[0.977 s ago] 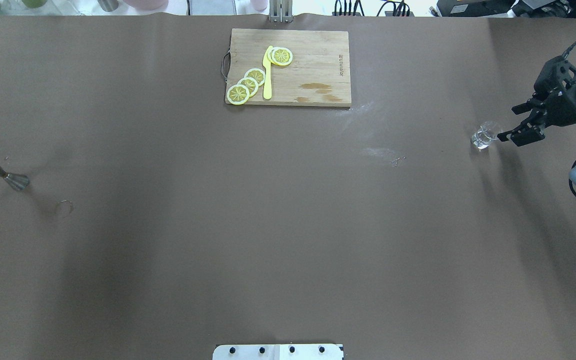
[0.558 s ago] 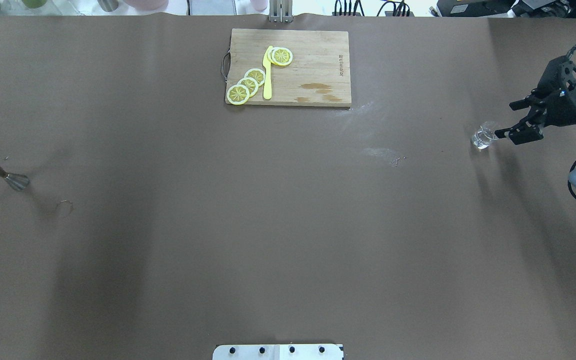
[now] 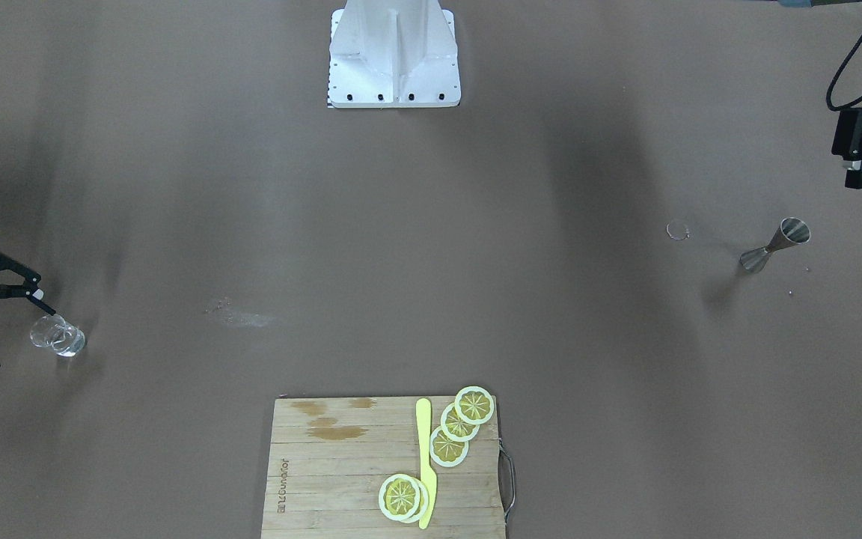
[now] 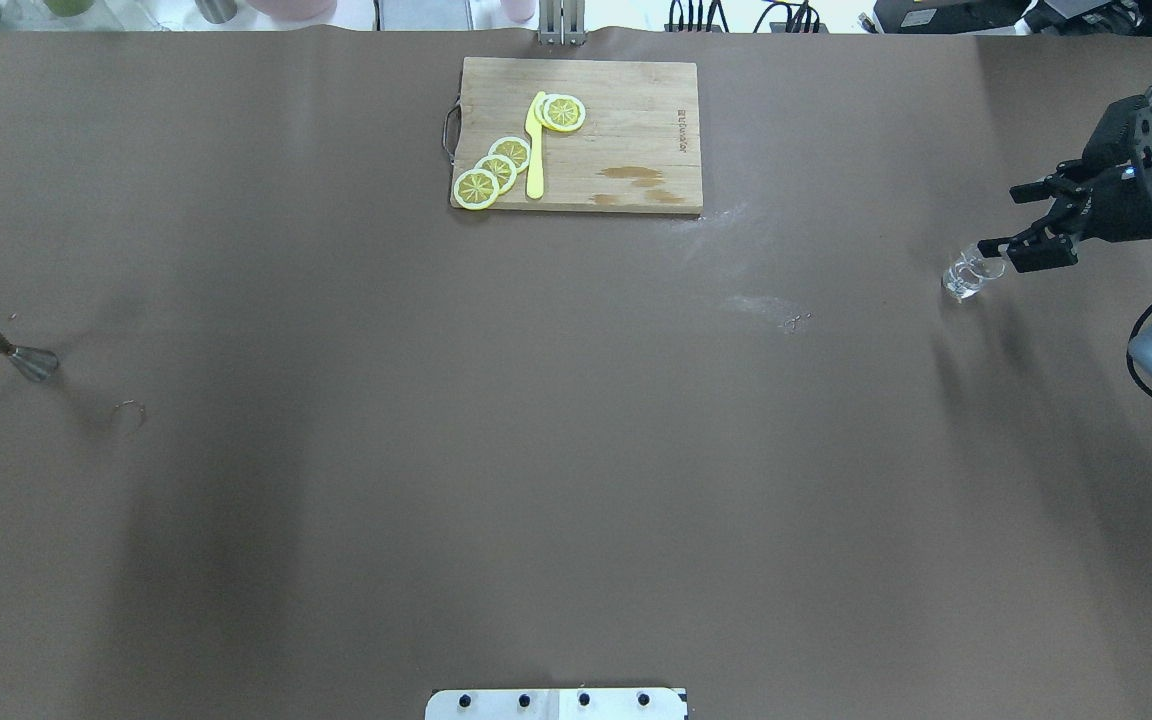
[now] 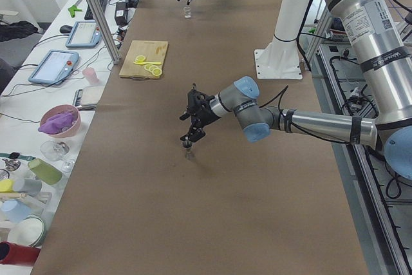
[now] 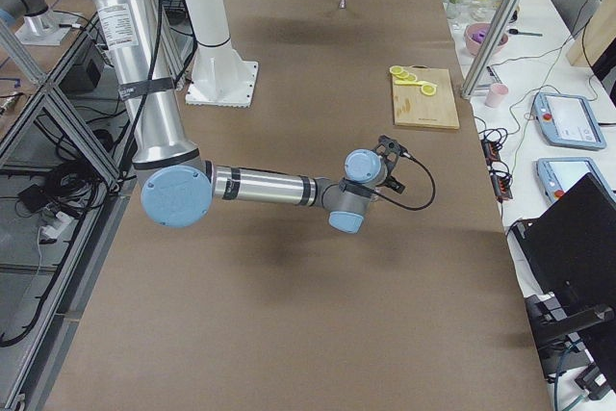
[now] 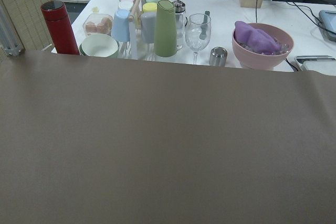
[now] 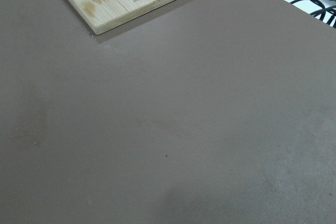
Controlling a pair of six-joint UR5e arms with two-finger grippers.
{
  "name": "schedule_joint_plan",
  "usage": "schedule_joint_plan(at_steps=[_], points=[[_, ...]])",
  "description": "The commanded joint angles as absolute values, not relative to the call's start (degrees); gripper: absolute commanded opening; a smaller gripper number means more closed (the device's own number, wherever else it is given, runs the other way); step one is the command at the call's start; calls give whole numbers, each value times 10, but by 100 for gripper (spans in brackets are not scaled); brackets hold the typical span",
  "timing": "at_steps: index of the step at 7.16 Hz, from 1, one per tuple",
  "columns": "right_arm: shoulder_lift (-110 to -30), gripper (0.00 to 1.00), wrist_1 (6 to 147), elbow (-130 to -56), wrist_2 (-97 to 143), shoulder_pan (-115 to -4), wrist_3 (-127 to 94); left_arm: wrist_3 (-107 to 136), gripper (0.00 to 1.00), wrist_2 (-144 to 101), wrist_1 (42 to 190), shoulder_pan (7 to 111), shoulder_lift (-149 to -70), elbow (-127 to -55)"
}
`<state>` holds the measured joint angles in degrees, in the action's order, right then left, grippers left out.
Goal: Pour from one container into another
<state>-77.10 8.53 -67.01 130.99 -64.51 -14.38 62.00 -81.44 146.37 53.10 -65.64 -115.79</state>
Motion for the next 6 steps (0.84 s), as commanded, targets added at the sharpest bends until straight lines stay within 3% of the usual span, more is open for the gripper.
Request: schedule_joint_plan(at_steps=[1, 6], points=[[-768, 100, 21, -637, 1297, -645, -189, 639, 98, -746, 1461, 486, -656, -1159], [-764, 100, 7, -626, 1260, -595, -204, 747, 98, -539, 1416, 332, -650, -1158]])
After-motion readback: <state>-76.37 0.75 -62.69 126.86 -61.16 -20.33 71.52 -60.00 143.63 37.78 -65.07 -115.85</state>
